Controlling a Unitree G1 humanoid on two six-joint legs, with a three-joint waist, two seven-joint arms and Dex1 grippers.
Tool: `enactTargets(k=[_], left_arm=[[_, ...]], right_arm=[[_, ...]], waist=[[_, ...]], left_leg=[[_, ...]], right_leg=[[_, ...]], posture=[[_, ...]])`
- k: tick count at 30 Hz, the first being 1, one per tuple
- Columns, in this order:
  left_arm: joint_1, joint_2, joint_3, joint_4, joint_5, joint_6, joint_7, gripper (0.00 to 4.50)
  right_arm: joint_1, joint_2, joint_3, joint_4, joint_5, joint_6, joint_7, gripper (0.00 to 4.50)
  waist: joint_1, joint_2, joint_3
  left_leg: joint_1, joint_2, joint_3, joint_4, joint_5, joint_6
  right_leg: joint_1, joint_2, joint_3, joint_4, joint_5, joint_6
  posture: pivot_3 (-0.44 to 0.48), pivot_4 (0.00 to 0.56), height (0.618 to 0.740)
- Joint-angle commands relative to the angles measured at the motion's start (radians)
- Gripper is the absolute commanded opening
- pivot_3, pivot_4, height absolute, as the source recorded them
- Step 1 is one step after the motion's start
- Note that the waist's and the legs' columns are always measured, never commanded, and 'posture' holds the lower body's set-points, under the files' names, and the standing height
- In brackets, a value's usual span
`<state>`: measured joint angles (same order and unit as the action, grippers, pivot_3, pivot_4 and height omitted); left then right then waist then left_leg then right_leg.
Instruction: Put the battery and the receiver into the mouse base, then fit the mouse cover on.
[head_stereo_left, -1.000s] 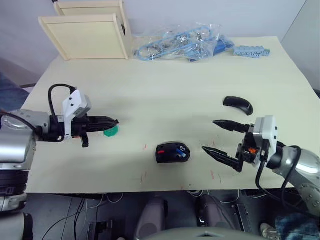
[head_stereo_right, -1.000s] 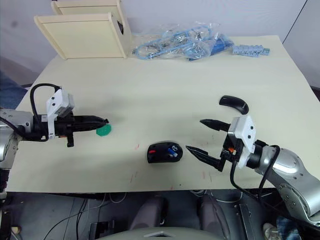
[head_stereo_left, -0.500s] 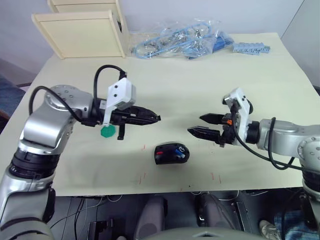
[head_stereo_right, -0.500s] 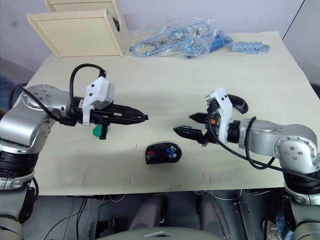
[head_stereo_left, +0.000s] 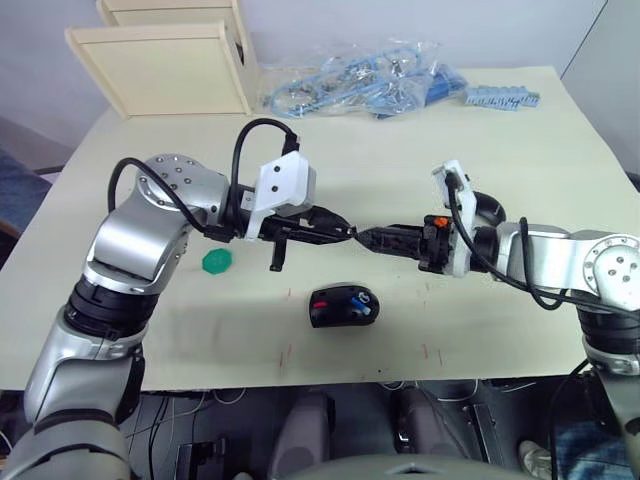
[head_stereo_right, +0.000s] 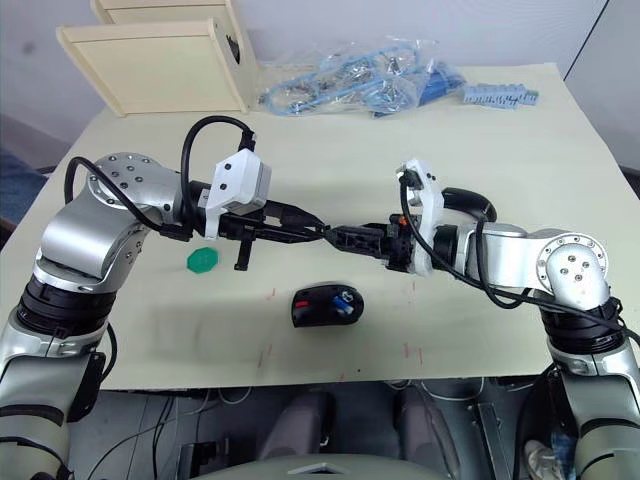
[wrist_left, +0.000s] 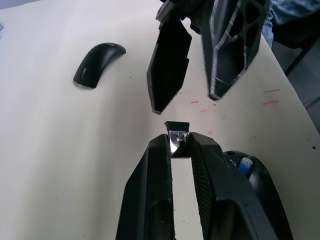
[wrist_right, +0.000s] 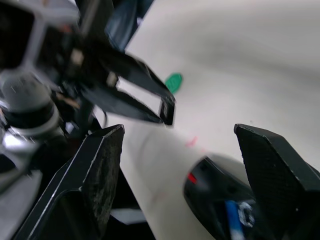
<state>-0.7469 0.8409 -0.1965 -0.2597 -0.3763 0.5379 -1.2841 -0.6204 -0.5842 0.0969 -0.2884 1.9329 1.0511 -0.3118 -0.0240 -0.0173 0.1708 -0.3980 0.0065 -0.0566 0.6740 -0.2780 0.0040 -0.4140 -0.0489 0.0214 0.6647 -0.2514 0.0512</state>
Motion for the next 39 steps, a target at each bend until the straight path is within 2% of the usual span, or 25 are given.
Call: enactTargets(k=[1, 2, 5, 31, 34, 38, 39], left_arm=[[-0.008, 0.006, 0.017, -0.020, 0.005, -0.021, -0.001, 0.08], [-0.006, 0.006, 0.017, -0.019, 0.004, -0.022, -0.002, 0.08], [-0.009, 0.005, 0.019, -0.018, 0.002, -0.019, 0.000, 0.08], [-0.037, -0.003, 0.011, -0.028, 0.005, -0.019, -0.004, 0.08], [-0.038, -0.004, 0.010, -0.031, 0.005, -0.018, -0.004, 0.08], [-0.039, -0.007, 0.007, -0.033, 0.006, -0.019, -0.003, 0.08], [-0.038, -0.008, 0.006, -0.034, 0.007, -0.019, -0.003, 0.08]], right_arm=[[-0.010, 0.013, -0.004, -0.012, 0.039, -0.034, -0.007, 3.64], [-0.010, 0.017, -0.003, -0.011, 0.039, -0.037, -0.008, 3.64], [-0.014, 0.015, 0.010, -0.010, 0.039, -0.038, -0.020, 2.81], [-0.047, 0.023, 0.042, 0.032, 0.027, -0.044, -0.011, 2.81], [-0.050, 0.026, 0.043, 0.032, 0.029, -0.046, -0.012, 2.00], [-0.052, 0.031, 0.049, 0.032, 0.027, -0.044, -0.011, 0.11], [-0.052, 0.032, 0.050, 0.033, 0.026, -0.043, -0.011, 0.04]], waist=[[-0.004, 0.000, 0.000], [-0.004, 0.000, 0.000], [-0.005, 0.000, 0.000], [-0.014, 0.000, 0.000], [-0.014, 0.000, 0.000], [-0.014, 0.000, 0.000], [-0.014, 0.000, 0.000]], left_leg=[[0.000, 0.000, 0.000, 0.000, 0.000, 0.000], [0.000, 0.000, 0.000, 0.000, 0.000, 0.000], [0.000, 0.000, 0.000, 0.000, 0.000, 0.000], [0.000, 0.000, 0.000, 0.000, 0.000, 0.000], [0.000, 0.000, 0.000, 0.000, 0.000, 0.000], [0.000, 0.000, 0.000, 0.000, 0.000, 0.000], [0.000, 0.000, 0.000, 0.000, 0.000, 0.000]], right_leg=[[0.000, 0.000, 0.000, 0.000, 0.000, 0.000], [0.000, 0.000, 0.000, 0.000, 0.000, 0.000], [0.000, 0.000, 0.000, 0.000, 0.000, 0.000], [0.000, 0.000, 0.000, 0.000, 0.000, 0.000], [0.000, 0.000, 0.000, 0.000, 0.000, 0.000], [0.000, 0.000, 0.000, 0.000, 0.000, 0.000], [0.000, 0.000, 0.000, 0.000, 0.000, 0.000]], posture=[[0.000, 0.150, 0.740], [0.000, 0.150, 0.740], [0.000, 0.150, 0.740], [0.000, 0.150, 0.740], [0.000, 0.150, 0.740], [0.000, 0.150, 0.740], [0.000, 0.150, 0.740]])
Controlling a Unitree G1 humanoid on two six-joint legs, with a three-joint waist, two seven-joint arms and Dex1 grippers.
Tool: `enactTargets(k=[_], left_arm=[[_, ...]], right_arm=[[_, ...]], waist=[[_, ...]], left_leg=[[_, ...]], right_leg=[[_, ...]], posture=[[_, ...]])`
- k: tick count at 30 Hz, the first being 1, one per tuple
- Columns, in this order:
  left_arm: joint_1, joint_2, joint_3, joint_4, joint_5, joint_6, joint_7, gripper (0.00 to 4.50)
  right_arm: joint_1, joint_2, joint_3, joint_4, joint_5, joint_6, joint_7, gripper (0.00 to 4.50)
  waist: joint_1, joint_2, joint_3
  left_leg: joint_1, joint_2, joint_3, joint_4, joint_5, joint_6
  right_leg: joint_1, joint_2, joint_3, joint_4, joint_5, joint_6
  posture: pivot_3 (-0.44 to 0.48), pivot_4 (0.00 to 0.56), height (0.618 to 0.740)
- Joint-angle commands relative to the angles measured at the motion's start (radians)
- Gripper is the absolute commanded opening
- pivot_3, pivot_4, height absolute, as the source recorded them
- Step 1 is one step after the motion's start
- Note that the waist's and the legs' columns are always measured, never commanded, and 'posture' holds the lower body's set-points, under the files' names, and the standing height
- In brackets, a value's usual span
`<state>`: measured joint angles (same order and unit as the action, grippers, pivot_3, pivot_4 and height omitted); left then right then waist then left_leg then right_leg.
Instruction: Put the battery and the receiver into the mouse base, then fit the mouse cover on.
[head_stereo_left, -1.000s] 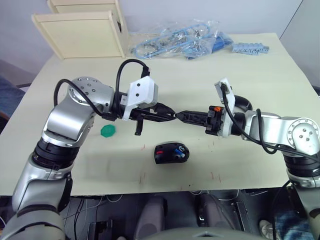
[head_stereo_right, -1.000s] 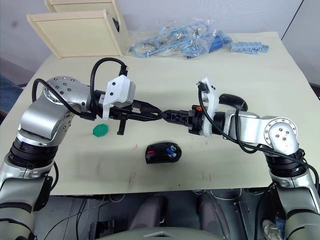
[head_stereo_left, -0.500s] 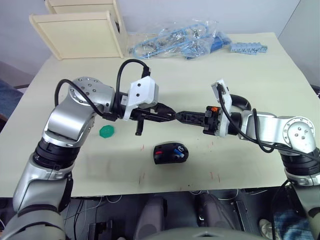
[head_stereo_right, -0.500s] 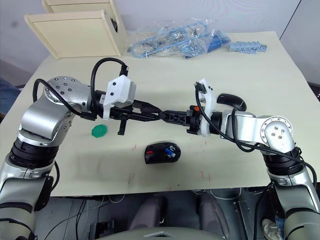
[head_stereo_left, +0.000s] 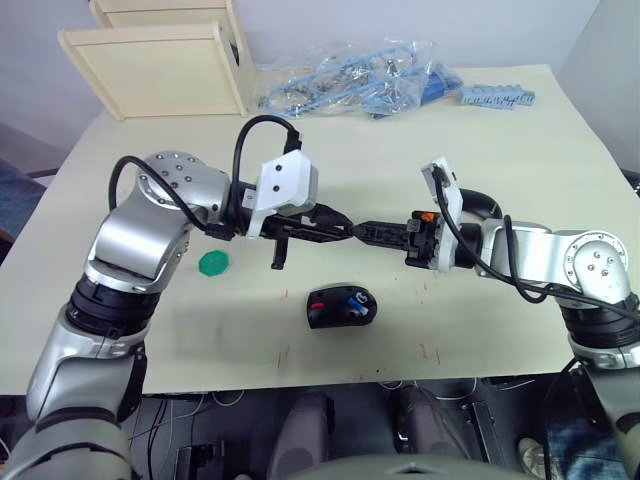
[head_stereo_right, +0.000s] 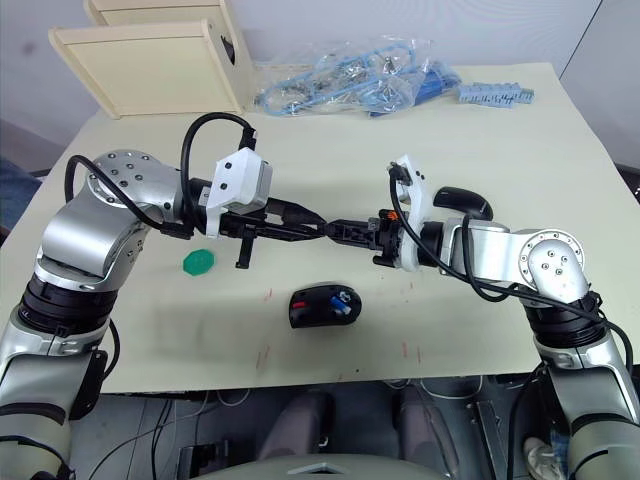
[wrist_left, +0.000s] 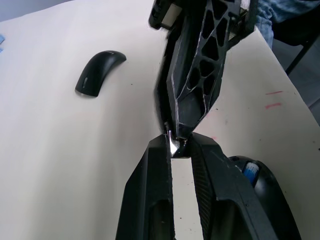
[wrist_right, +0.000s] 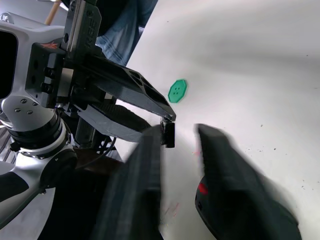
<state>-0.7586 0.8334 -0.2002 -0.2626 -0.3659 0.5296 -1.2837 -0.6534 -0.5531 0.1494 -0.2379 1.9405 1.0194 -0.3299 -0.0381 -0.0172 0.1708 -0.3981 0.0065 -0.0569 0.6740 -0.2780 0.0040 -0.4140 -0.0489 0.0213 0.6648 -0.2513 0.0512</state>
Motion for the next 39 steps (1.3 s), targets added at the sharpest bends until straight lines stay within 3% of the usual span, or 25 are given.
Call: enactTargets(k=[1, 9, 11, 13, 16, 19, 22, 26, 28, 31, 35, 39], left_arm=[[-0.027, -0.002, 0.009, -0.032, -0.003, -0.011, -0.003, 0.08], [-0.004, -0.007, 0.008, -0.039, -0.002, -0.015, -0.007, 0.08], [0.000, -0.016, 0.026, -0.031, -0.038, 0.039, 0.005, 1.11], [0.027, -0.007, 0.041, -0.032, -0.032, 0.025, 0.015, 1.37], [0.073, 0.005, 0.080, -0.061, -0.058, 0.059, 0.040, 2.34], [0.143, 0.019, 0.145, -0.104, -0.111, 0.117, 0.071, 3.79], [0.197, 0.014, 0.218, -0.140, -0.194, 0.185, 0.108, 4.47], [0.318, 0.022, 0.322, -0.157, -0.304, 0.262, 0.132, 4.47], [0.372, -0.018, 0.374, -0.155, -0.361, 0.223, 0.115, 4.47], [0.453, 0.023, 0.390, -0.168, -0.386, 0.224, 0.072, 4.47], [0.522, 0.045, 0.374, -0.163, -0.352, 0.153, 0.038, 4.47], [0.636, 0.047, 0.309, -0.106, -0.209, -0.062, -0.020, 4.47]], right_arm=[[-0.020, 0.002, -0.002, -0.018, 0.017, -0.011, 0.007, 0.04], [-0.028, 0.001, -0.004, -0.018, 0.010, -0.006, 0.016, 0.04], [-0.026, -0.004, -0.006, -0.020, 0.007, -0.003, 0.018, 0.00], [-0.020, -0.016, -0.010, -0.028, 0.010, 0.002, 0.021, 0.00], [-0.006, -0.042, -0.021, -0.040, 0.018, 0.007, 0.028, 0.00], [0.022, -0.090, -0.035, -0.055, 0.030, 0.014, 0.046, 0.00], [0.053, -0.132, -0.053, -0.069, 0.032, 0.019, 0.073, 0.00], [0.123, -0.199, -0.102, -0.074, 0.032, 0.025, 0.124, 0.00], [0.152, -0.231, -0.122, -0.085, 0.032, 0.027, 0.147, 0.00], [0.208, -0.285, -0.165, -0.111, 0.032, 0.027, 0.189, 0.00], [0.282, -0.332, -0.210, -0.144, -0.002, 0.024, 0.252, 0.00], [0.432, -0.374, -0.291, -0.180, -0.110, 0.035, 0.394, 0.00]], waist=[[0.000, 0.000, 0.000], [0.000, 0.000, 0.000], [0.000, 0.000, 0.000], [0.000, 0.000, 0.000], [-0.002, 0.000, 0.000], [-0.001, 0.000, 0.000], [-0.001, 0.000, 0.000], [0.000, 0.000, 0.000], [0.001, 0.000, 0.000], [0.002, 0.000, 0.000], [0.005, 0.000, 0.000], [0.015, 0.001, 0.000]], left_leg=[[0.000, 0.000, 0.000, 0.000, 0.000, 0.000], [0.000, 0.000, 0.000, 0.000, 0.000, 0.000], [0.000, 0.000, 0.000, 0.000, 0.000, 0.000], [0.000, 0.000, 0.000, 0.000, 0.000, 0.000], [0.000, 0.000, 0.000, 0.000, 0.000, 0.000], [0.000, 0.000, -0.002, 0.000, 0.000, 0.000], [0.000, 0.001, -0.003, 0.000, 0.000, 0.000], [0.000, 0.000, -0.003, 0.000, 0.000, 0.000], [0.000, 0.000, -0.002, 0.000, 0.000, 0.000], [0.001, 0.001, -0.001, 0.000, 0.000, 0.000], [0.001, 0.000, 0.000, 0.000, 0.000, 0.000], [0.001, 0.000, 0.001, 0.000, 0.000, 0.000]], right_leg=[[0.000, 0.000, 0.000, 0.000, 0.000, 0.000], [0.000, 0.000, 0.000, 0.000, 0.000, 0.000], [0.000, 0.000, 0.000, 0.000, 0.000, 0.000], [0.000, 0.000, 0.000, 0.000, 0.000, 0.000], [0.000, 0.000, 0.000, 0.000, 0.000, 0.000], [0.000, 0.000, 0.000, 0.000, 0.000, 0.000], [0.000, 0.000, 0.000, -0.001, 0.000, 0.000], [0.000, 0.000, 0.000, -0.001, 0.000, 0.000], [0.001, 0.000, 0.000, 0.000, 0.000, 0.000], [0.001, 0.000, 0.000, 0.000, 0.000, 0.000], [0.001, 0.000, 0.000, 0.000, 0.000, 0.000], [0.002, 0.000, 0.000, -0.002, 0.000, 0.000]], posture=[[0.000, 0.150, 0.740], [0.000, 0.150, 0.740], [0.000, 0.150, 0.740], [0.000, 0.150, 0.740], [0.000, 0.150, 0.740], [0.000, 0.150, 0.740], [0.000, 0.150, 0.740], [0.000, 0.150, 0.740], [0.000, 0.150, 0.740], [0.000, 0.150, 0.740], [0.000, 0.150, 0.740], [0.000, 0.150, 0.740]])
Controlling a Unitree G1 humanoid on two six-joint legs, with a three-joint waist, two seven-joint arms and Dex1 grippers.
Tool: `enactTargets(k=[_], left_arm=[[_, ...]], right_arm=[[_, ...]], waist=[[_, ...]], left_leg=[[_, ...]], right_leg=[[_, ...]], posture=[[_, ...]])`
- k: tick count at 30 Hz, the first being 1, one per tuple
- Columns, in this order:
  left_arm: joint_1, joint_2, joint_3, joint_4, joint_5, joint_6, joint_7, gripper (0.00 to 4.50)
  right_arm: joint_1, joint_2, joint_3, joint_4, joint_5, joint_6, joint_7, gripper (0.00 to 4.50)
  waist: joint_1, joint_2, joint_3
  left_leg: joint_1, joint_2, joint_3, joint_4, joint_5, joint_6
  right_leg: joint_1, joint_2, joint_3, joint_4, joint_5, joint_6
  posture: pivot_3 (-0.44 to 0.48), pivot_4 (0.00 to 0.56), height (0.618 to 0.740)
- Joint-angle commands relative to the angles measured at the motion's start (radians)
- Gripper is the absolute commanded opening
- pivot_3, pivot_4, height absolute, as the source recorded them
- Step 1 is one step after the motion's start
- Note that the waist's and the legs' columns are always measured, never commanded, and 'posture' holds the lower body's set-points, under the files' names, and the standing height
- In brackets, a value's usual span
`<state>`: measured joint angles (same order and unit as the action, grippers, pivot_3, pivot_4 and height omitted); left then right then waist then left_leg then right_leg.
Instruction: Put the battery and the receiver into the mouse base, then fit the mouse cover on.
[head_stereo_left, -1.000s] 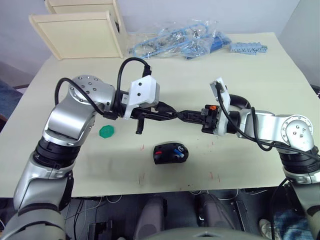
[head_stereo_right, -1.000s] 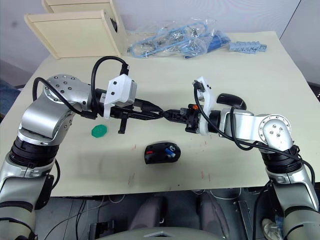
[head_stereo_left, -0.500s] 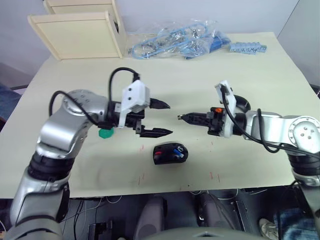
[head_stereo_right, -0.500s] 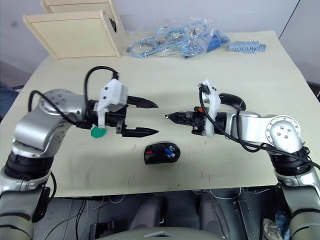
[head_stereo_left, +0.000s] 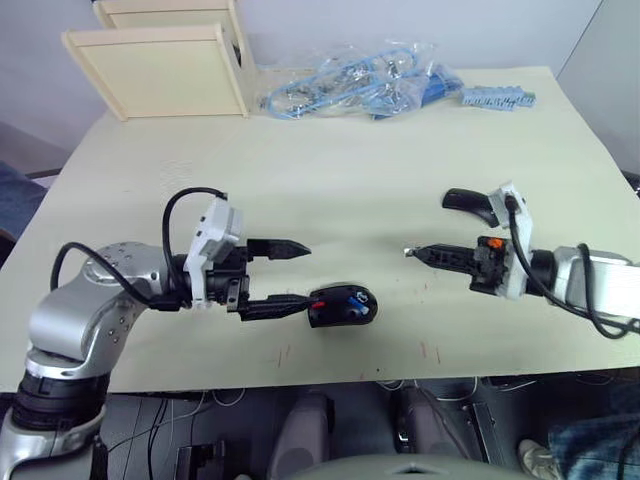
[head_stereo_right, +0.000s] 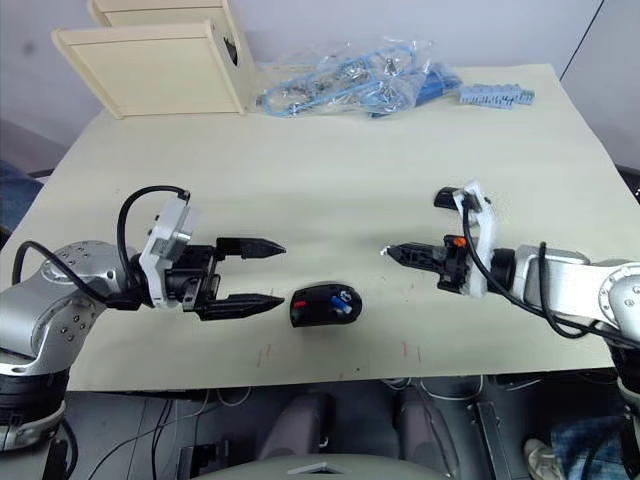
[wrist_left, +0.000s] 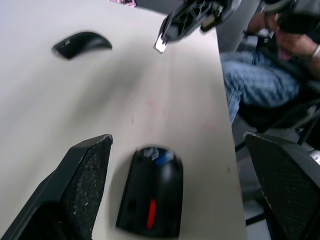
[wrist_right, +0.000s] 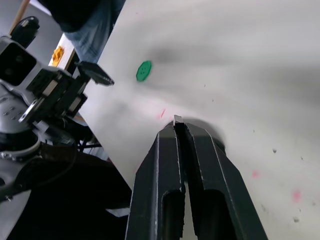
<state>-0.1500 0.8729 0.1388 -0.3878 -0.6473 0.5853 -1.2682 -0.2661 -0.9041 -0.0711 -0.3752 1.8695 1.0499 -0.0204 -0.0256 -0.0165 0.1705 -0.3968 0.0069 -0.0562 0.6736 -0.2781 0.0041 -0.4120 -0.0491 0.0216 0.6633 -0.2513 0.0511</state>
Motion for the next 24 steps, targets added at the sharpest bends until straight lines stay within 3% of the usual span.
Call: enactTargets(k=[1, 8, 24], left_arm=[[0.030, 0.002, -0.045, 0.038, 0.097, -0.151, -0.035, 4.47], [0.009, -0.018, -0.141, 0.124, 0.212, -0.284, -0.036, 4.47], [-0.165, -0.119, -0.357, 0.194, 0.364, -0.299, 0.002, 4.47]], right_arm=[[0.071, -0.031, -0.086, -0.050, -0.051, 0.003, 0.108, 0.00], [0.162, -0.044, -0.126, -0.086, -0.080, -0.016, 0.147, 0.00], [0.232, -0.070, -0.147, -0.139, -0.037, -0.063, 0.096, 0.00]], waist=[[0.008, 0.000, 0.000], [0.014, 0.000, 0.000], [0.012, 0.000, 0.000]], left_leg=[[0.000, 0.000, 0.000, 0.000, 0.000, 0.000], [0.001, 0.000, 0.001, 0.000, 0.000, 0.000], [0.001, 0.000, 0.000, 0.001, 0.000, 0.000]], right_leg=[[0.000, 0.000, 0.000, 0.000, 0.000, 0.000], [0.001, 0.000, 0.001, 0.000, 0.000, 0.000], [0.001, 0.000, 0.001, 0.000, 0.000, 0.000]], posture=[[0.000, 0.150, 0.740], [0.000, 0.150, 0.740], [0.000, 0.150, 0.740]])
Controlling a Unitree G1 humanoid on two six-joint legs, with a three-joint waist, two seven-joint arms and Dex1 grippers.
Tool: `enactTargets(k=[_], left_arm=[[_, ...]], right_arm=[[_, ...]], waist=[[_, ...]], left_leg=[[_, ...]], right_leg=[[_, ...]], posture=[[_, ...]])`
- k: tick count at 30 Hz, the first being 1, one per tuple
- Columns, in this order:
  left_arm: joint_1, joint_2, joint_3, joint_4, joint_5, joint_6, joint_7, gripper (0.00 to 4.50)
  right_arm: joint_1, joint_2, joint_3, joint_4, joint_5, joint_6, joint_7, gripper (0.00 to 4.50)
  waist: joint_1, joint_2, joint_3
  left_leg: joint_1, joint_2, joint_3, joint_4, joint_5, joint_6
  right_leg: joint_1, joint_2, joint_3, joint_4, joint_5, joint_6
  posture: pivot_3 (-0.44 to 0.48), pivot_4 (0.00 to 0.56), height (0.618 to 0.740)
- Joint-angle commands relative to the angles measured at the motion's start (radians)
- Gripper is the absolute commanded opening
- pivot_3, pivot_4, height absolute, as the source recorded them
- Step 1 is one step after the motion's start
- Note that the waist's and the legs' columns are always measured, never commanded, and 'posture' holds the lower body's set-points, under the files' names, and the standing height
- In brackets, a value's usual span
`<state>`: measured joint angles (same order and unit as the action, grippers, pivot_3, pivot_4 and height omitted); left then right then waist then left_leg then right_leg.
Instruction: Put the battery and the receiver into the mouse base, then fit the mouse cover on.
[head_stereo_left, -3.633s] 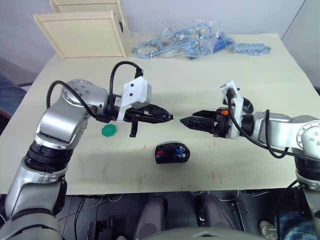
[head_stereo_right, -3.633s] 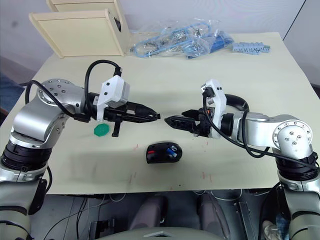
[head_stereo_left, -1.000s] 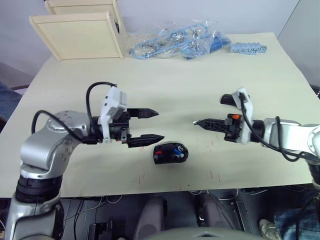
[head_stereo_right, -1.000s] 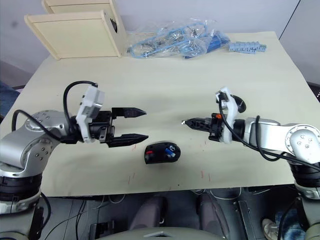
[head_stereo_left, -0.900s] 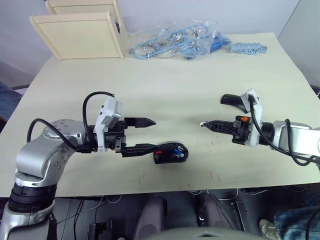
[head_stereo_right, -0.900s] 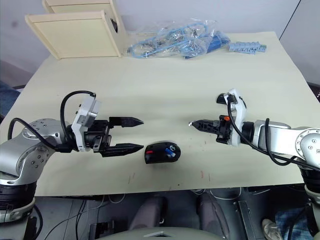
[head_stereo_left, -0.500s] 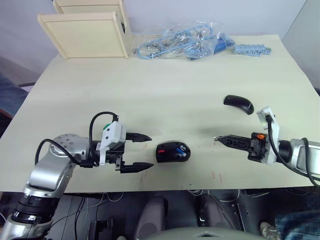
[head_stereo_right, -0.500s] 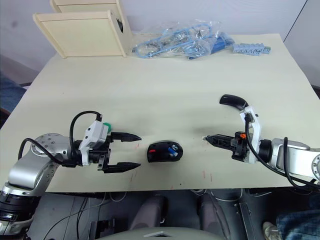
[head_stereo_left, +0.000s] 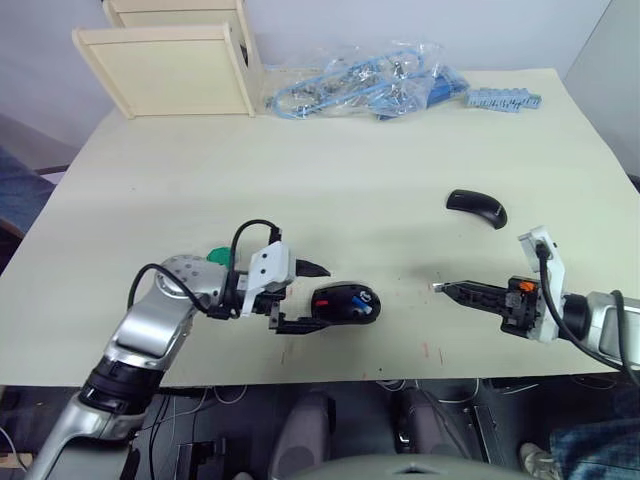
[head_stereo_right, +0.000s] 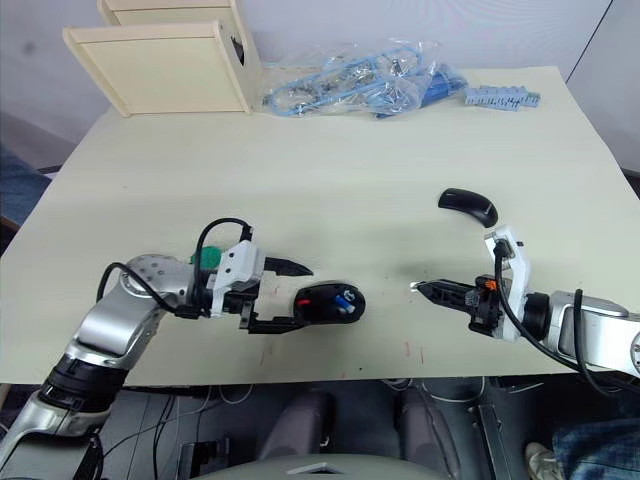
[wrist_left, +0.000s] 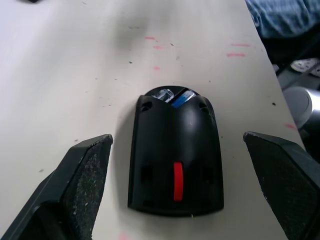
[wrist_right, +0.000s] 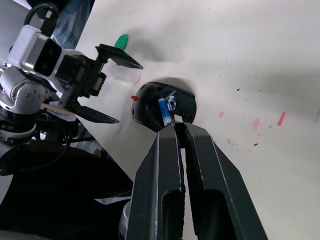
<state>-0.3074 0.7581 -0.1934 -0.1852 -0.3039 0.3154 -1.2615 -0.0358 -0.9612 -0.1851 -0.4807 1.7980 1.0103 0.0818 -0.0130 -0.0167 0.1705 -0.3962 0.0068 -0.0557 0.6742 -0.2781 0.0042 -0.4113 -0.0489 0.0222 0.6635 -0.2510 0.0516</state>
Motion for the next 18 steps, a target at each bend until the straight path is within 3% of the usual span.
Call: enactTargets(k=[1, 18], left_arm=[[-0.009, -0.008, -0.030, -0.005, 0.025, -0.032, -0.003, 4.47], [-0.023, -0.060, -0.063, 0.062, 0.088, -0.085, 0.018, 4.47]], right_arm=[[0.003, -0.015, -0.033, -0.037, 0.039, -0.026, -0.011, 0.00], [0.015, -0.030, -0.028, -0.061, 0.071, -0.062, -0.042, 0.00]], waist=[[-0.001, 0.000, 0.000], [0.001, 0.000, 0.000]], left_leg=[[0.000, 0.000, 0.000, 0.000, 0.000, 0.000], [0.000, 0.000, 0.000, 0.000, 0.000, 0.000]], right_leg=[[0.000, 0.000, 0.000, 0.000, 0.000, 0.000], [0.000, 0.000, 0.000, 0.000, 0.000, 0.000]], posture=[[0.000, 0.150, 0.740], [0.000, 0.150, 0.740]])
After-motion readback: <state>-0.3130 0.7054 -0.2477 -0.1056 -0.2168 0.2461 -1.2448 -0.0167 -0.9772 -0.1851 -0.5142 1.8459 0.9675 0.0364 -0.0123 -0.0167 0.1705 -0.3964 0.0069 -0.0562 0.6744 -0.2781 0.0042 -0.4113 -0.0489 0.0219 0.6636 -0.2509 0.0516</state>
